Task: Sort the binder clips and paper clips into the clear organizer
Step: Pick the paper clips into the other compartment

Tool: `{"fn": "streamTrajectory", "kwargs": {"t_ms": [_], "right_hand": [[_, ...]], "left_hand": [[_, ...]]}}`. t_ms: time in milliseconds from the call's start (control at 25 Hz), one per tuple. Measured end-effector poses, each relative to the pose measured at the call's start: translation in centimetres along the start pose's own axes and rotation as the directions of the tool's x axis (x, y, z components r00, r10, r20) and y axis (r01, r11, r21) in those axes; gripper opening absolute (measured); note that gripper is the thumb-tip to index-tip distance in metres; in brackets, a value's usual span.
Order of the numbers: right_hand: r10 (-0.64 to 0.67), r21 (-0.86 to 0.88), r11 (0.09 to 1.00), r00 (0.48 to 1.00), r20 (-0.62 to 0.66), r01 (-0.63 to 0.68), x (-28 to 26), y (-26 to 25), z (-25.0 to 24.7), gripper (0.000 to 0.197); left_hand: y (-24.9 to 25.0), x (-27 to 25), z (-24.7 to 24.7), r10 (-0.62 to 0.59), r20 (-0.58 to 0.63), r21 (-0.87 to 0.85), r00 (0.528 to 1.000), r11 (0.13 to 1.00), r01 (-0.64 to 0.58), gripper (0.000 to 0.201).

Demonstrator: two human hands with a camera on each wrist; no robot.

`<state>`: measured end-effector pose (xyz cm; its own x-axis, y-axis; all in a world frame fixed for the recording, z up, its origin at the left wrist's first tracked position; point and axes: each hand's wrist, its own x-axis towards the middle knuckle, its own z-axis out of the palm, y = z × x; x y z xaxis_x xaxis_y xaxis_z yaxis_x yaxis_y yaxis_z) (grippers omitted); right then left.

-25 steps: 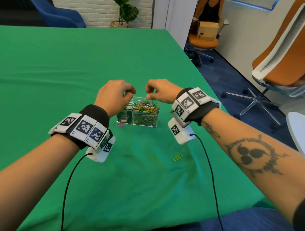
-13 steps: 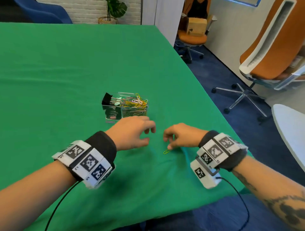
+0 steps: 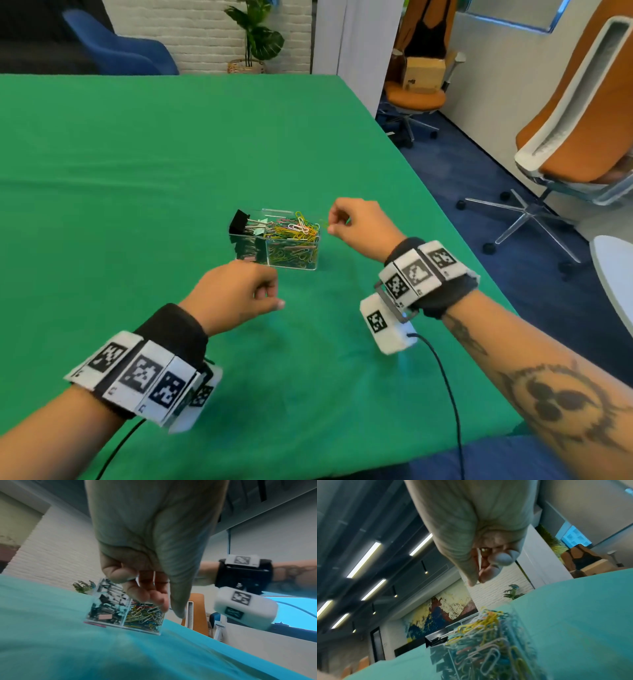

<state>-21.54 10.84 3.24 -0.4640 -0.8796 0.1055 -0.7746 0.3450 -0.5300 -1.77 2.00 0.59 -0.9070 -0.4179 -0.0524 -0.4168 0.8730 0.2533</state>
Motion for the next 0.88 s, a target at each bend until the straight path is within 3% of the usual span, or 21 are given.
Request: {"fn": "streamTrajectory", "kwargs": {"t_ms": [80,240,440,560,640,720,800,880], "right_hand": [[-0.036,0.008,0.999,0.997,-0.068,0.036,2.5,-2.5,0.3,0.012],[-0.056,-0.195,0.979,0.998,0.040,0.063,4.5,-4.9,2.3,0.018],[-0.026,-0.230,0.973,0.998,-0.056,0.012,2.8,-3.3,1.1,0.019],[0.042,-0.276,0.960,0.998,-0.050,-0.055,-0.1,-0.9,1.7,0.029],[0.179,-0.187,0.967,0.984,0.027,-0.171,-0.7,0.6,2.6,0.041],[0.273,0.014,0.960,0.949,0.155,-0.279,-0.4,1.2,3.6,0.046],[0.296,0.212,0.915,0.928,0.228,-0.344,0.0,0.9,4.4,0.046],[0.283,0.249,0.911,0.937,0.203,-0.329,0.7,0.4,4.7,0.038]], "left_hand": [[-0.6,-1.0,0.4,-0.054,0.013,-0.029,0.998,0.998,0.054,0.022],[-1.4,-1.9,1.1,-0.097,0.011,-0.030,0.995,0.995,0.097,0.023],[-1.9,-1.5,0.0,-0.158,-0.045,-0.060,0.986,0.986,0.155,0.022],[-2.9,0.1,-1.5,-0.273,-0.170,-0.120,0.947,0.959,0.255,0.035],[-3.8,1.9,-2.1,-0.366,-0.219,-0.180,0.905,0.926,0.331,0.064],[-4.5,3.7,-2.2,-0.419,-0.135,-0.190,0.898,0.900,0.391,0.094],[-4.8,4.9,-1.9,-0.426,-0.067,-0.257,0.902,0.881,0.397,0.093],[-5.1,5.5,-1.9,-0.449,-0.085,-0.356,0.889,0.847,0.394,0.077]]}}
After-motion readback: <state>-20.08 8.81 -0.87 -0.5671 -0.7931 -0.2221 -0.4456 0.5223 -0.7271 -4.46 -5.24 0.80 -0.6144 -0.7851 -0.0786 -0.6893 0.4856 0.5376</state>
